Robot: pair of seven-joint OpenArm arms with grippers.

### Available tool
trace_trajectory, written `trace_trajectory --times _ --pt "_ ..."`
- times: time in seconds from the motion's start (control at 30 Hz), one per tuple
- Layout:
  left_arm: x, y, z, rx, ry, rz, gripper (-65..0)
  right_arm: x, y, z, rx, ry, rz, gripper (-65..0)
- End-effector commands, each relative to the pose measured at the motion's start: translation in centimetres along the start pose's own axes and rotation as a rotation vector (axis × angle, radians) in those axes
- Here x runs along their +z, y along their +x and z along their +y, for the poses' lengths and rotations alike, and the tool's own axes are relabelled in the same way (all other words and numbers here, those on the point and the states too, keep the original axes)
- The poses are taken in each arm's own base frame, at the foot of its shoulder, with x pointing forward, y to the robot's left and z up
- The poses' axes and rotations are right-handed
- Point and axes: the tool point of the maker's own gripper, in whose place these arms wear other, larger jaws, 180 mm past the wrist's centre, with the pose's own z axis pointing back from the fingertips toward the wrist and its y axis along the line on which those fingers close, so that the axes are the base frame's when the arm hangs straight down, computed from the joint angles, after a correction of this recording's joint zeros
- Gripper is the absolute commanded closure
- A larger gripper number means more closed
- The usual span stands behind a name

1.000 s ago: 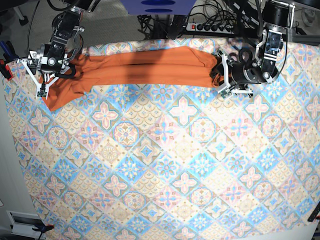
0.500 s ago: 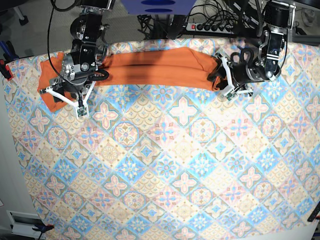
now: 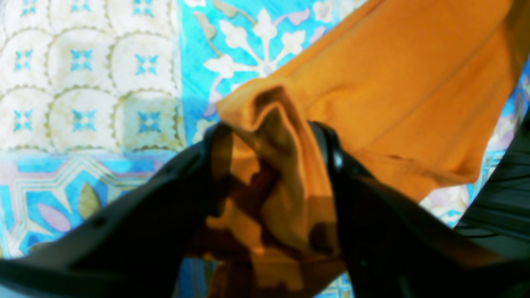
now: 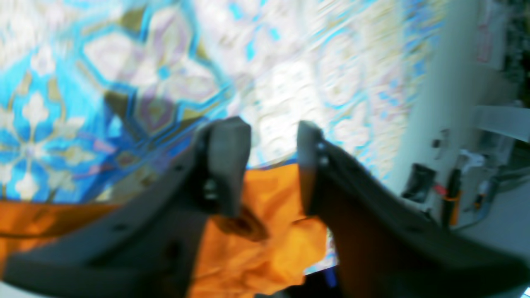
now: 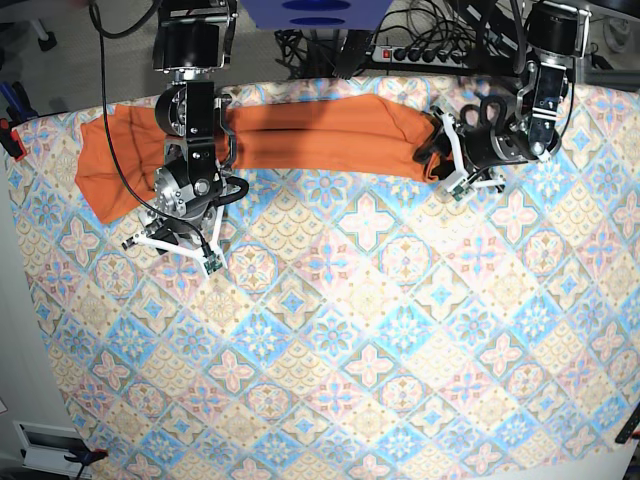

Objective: Fold the T-shirt properly

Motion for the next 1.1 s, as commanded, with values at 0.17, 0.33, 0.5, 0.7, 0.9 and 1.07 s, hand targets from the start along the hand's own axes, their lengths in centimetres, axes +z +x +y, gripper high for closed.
trace_trajectory --times 0.17,0.33,0.5,0.7,0.9,1.07 --pt "-0.1 -6.2 -0.3 -0.035 0.032 0.275 -24.0 -2.4 -1.3 0.8 0.066 0.076 0.121 -2.6" --pt "-0.1 -6.1 -0.2 -0.036 0.034 0.273 -24.0 -4.1 -3.4 3.6 0.123 0.173 0.193 -2.6" --pt "0.0 -6.1 -0.1 -0.035 0.035 0.273 -23.9 -3.9 -7.2 1.5 0.133 0.118 0.354 -2.4" --pt "0.0 -6.1 -0.1 -0.035 0.035 0.273 -23.9 -2.8 -11.8 -0.5 0.286 -0.014 0.515 -2.4" --pt "0.0 -6.1 -0.1 -0.035 0.035 0.273 -23.9 -2.0 -16.1 -1.0 0.247 -0.018 0.614 -2.4" --pt "0.0 -6.1 -0.1 -0.035 0.035 0.273 -23.9 -0.1 -16.2 -4.2 0.128 -0.112 0.593 -2.3"
